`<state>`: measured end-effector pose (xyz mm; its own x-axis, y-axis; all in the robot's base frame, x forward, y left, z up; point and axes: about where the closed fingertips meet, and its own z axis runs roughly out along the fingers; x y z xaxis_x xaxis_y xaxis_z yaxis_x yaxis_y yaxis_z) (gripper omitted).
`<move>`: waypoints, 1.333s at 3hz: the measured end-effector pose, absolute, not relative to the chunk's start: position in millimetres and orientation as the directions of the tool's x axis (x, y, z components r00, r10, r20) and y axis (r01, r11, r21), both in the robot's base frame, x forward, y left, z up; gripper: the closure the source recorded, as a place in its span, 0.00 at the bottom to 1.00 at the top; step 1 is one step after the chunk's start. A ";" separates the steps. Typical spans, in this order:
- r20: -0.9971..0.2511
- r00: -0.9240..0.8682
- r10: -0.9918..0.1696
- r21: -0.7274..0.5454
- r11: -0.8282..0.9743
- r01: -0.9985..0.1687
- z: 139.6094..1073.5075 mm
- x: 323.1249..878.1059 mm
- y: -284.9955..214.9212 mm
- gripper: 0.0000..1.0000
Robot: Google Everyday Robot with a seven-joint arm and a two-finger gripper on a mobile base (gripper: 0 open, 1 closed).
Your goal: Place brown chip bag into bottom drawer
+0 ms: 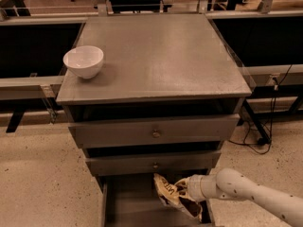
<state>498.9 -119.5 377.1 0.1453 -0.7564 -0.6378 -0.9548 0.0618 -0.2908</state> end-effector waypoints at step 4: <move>-0.690 0.151 -0.708 -0.306 0.097 -0.947 339.4 502.0 -110.8 0.00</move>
Offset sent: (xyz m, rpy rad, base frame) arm 0.0055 0.0045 -0.0262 0.0597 -0.0271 -0.0131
